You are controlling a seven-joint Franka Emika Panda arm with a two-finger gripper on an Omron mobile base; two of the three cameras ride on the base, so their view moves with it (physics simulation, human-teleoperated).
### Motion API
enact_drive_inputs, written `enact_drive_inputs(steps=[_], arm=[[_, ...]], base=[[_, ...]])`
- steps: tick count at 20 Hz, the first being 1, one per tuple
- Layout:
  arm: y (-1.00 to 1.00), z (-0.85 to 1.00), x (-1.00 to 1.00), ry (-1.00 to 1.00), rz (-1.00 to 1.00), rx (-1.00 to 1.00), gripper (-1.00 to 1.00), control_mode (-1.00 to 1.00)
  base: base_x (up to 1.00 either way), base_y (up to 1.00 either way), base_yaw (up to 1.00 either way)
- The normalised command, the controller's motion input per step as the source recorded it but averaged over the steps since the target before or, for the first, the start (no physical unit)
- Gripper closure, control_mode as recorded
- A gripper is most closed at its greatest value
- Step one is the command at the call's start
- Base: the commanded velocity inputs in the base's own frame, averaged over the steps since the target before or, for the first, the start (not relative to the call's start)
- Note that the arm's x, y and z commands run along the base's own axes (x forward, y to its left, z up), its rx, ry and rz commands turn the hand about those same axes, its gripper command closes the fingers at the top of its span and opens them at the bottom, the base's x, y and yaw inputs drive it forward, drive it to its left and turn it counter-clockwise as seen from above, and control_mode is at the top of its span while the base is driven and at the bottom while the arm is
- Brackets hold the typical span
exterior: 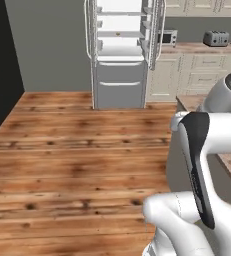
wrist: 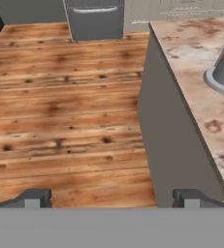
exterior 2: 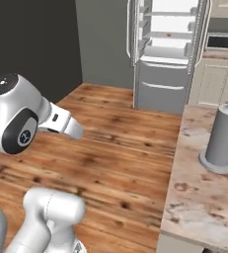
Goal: Retrieve the kiwi and tangerine from the fridge and place them into the bowl on the dining table.
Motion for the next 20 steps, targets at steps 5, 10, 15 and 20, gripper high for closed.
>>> enact_drive_inputs(steps=[5,10,15,20], arm=[[0.00,0.00,0.00,0.00,0.00,0.00,-1.00,1.00],[0.00,0.00,0.00,0.00,0.00,0.00,-1.00,1.00],[0.00,0.00,0.00,0.00,0.00,0.00,-1.00,1.00],[0.00,0.00,0.00,0.00,0.00,0.00,-1.00,1.00]], base=[[1.00,-0.68,0.00],[1.00,-0.33,0.06],[1.00,-0.01,0.07],[1.00,0.00,0.05]])
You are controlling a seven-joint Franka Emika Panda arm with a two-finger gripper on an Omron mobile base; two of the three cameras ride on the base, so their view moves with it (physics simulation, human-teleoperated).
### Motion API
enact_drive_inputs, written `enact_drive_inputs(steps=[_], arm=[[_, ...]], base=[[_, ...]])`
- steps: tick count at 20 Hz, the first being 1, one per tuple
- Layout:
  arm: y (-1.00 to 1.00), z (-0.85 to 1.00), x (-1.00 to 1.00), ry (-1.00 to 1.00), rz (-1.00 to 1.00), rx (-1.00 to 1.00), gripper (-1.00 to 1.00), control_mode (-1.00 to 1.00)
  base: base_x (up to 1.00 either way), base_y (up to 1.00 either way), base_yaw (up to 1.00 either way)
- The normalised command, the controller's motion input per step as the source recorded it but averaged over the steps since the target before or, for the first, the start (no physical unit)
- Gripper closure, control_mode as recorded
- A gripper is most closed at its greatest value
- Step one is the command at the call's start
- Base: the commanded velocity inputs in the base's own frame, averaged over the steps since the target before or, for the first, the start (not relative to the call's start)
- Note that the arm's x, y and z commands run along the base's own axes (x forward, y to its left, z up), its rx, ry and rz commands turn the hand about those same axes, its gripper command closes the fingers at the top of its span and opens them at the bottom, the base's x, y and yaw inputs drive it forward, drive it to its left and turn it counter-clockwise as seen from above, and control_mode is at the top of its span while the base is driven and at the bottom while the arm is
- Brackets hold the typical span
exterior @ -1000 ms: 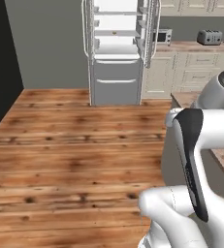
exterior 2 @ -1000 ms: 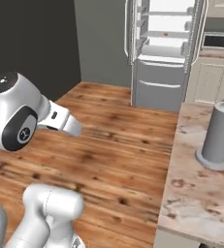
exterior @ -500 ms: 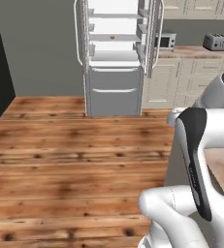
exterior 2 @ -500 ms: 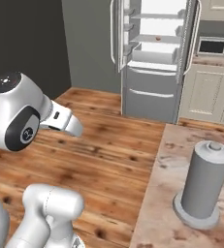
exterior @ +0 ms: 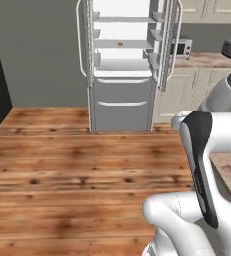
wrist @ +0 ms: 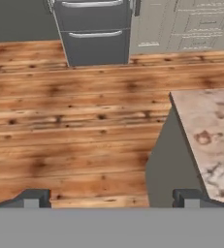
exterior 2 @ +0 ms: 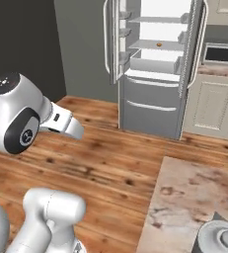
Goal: Retrieve the kiwi and tangerine from the fridge and place them into the bowl on the dining table.
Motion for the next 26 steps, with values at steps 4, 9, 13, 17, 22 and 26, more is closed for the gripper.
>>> enact_drive_inputs(steps=[4,9,13,17,22,26], arm=[[0.00,0.00,0.00,0.00,0.00,0.00,-1.00,1.00],[0.00,0.00,0.00,0.00,0.00,0.00,-1.00,1.00],[0.00,0.00,0.00,0.00,0.00,0.00,-1.00,1.00],[0.00,0.00,0.00,0.00,0.00,0.00,-1.00,1.00],[0.00,0.00,0.00,0.00,0.00,0.00,-1.00,1.00],[0.00,0.00,0.00,0.00,0.00,0.00,-1.00,1.00]], base=[[1.00,-0.09,0.00],[1.00,-0.01,0.00],[1.00,0.00,0.00],[1.00,0.00,-0.03],[0.75,0.00,-0.13],[0.66,0.00,-0.15]])
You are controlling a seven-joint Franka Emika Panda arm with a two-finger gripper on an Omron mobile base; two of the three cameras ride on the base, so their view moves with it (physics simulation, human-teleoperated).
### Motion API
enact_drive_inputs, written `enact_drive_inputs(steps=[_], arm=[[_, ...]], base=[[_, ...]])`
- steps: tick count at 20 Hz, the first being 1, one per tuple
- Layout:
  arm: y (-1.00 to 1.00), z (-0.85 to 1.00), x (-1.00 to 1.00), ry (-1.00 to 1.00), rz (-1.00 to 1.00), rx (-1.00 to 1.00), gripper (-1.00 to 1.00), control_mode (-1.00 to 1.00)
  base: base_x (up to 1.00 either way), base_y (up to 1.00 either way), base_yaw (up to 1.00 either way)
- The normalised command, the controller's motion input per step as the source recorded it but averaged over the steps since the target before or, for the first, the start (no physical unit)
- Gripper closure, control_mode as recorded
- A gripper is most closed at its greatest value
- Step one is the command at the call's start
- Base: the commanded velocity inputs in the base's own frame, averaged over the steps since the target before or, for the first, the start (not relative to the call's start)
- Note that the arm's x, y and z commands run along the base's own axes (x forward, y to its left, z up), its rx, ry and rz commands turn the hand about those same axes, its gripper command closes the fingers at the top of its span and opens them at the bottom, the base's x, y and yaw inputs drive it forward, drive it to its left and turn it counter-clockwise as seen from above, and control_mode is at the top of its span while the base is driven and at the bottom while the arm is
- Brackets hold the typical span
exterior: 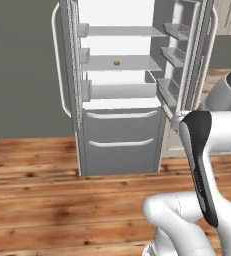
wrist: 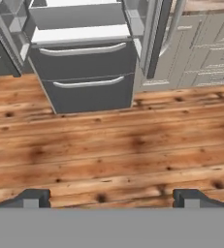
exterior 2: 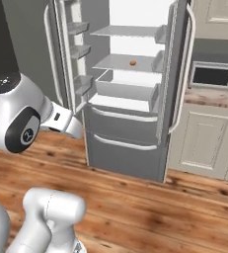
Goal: Retrieve the kiwi and tangerine from the fridge and place them into the bowl on the dining table.
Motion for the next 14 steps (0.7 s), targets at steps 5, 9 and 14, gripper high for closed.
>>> enact_drive_inputs(steps=[5,9,14], arm=[[0.00,0.00,0.00,0.00,0.00,0.00,-1.00,1.00],[0.00,0.00,0.00,0.00,0.00,0.00,-1.00,1.00],[0.00,0.00,0.00,0.00,0.00,0.00,-1.00,1.00]], base=[[0.72,0.19,-0.15],[0.77,0.20,-0.13],[0.86,0.06,-0.07]])
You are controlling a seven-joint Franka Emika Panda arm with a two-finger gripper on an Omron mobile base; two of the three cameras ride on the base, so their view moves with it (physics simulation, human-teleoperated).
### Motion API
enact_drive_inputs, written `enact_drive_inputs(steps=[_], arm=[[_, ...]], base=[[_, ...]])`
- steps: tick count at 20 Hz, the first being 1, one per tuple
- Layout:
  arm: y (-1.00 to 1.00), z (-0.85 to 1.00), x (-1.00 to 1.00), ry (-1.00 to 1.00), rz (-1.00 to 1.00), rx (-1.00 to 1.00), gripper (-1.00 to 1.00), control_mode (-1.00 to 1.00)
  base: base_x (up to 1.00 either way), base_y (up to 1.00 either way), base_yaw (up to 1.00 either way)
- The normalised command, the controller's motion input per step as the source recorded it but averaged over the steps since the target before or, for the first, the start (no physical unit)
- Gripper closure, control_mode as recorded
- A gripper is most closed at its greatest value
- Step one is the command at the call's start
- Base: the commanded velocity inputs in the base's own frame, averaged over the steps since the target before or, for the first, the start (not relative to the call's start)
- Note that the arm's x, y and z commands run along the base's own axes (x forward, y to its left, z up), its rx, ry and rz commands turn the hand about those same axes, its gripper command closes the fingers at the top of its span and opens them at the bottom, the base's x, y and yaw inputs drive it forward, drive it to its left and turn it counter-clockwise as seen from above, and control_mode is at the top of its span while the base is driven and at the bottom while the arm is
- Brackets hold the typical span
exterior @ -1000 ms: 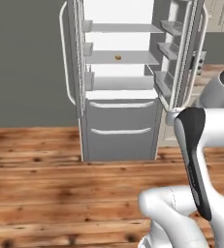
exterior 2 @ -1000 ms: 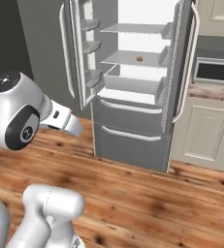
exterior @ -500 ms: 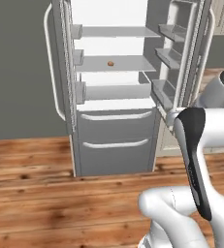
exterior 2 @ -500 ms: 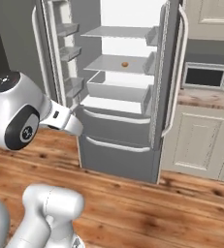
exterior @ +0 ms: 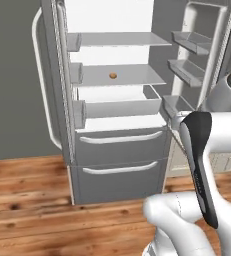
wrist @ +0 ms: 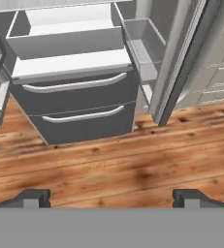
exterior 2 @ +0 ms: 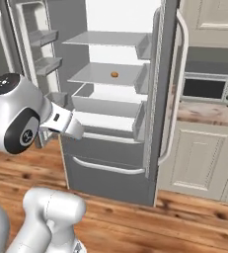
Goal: Retrieve the kiwi and tangerine from the fridge and place them into the bowl on the dining table.
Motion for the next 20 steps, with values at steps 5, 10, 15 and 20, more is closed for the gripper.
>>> enact_drive_inputs(steps=[5,10,15,20], arm=[[0.00,0.00,0.00,0.00,0.00,0.00,-1.00,1.00],[0.00,0.00,0.00,0.00,0.00,0.00,-1.00,1.00],[0.00,0.00,0.00,0.00,0.00,0.00,-1.00,1.00],[0.00,0.00,0.00,0.00,0.00,0.00,-1.00,1.00]], base=[[0.85,0.16,-0.06],[0.71,0.31,-0.07],[0.56,0.23,-0.05],[0.41,0.34,-0.02]])
